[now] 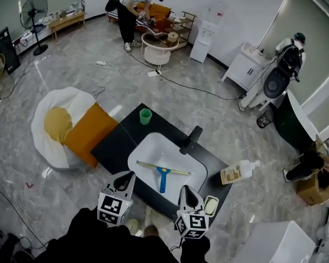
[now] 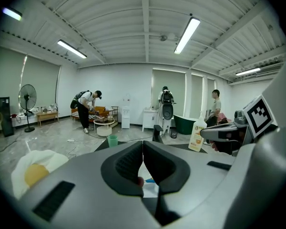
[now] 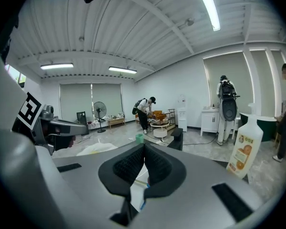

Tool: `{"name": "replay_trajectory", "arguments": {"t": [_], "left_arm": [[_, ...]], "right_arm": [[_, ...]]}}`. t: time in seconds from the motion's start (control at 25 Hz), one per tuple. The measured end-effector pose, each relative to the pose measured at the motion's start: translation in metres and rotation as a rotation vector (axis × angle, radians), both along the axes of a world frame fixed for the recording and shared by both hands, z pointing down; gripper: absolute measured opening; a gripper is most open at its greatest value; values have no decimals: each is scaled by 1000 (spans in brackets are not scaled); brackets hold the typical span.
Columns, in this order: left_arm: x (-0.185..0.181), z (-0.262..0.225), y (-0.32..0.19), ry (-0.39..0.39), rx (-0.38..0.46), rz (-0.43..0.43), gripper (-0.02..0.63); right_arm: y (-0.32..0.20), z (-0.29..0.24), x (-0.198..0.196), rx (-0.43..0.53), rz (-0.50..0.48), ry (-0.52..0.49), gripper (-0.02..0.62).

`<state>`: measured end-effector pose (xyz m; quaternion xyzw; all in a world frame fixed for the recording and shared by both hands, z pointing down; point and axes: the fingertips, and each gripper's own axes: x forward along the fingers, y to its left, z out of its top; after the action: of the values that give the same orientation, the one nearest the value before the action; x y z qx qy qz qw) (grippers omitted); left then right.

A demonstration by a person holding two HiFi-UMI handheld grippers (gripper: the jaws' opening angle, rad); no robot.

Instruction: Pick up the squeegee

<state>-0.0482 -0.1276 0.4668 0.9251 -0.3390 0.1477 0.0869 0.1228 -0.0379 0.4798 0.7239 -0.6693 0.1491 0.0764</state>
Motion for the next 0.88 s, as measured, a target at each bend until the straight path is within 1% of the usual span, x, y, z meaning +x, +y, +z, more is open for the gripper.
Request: {"name": "replay_trajectory", "arguments": {"t": [0.28, 0.44, 0.56, 0.88], "left_arm": [[27, 45, -40, -50, -72, -79, 25], [39, 77, -55, -86, -134, -123, 25], [51, 99, -65, -105, -162, -134, 25], [63, 160, -75, -163, -251, -160, 25]], "right_arm": [[-57, 56, 34, -89, -93, -54, 17], [-77, 92, 47, -157, -140, -85, 17], [-90, 118, 57, -198, -153, -113, 17], [-107, 194, 55, -316, -190, -192, 17]]}}
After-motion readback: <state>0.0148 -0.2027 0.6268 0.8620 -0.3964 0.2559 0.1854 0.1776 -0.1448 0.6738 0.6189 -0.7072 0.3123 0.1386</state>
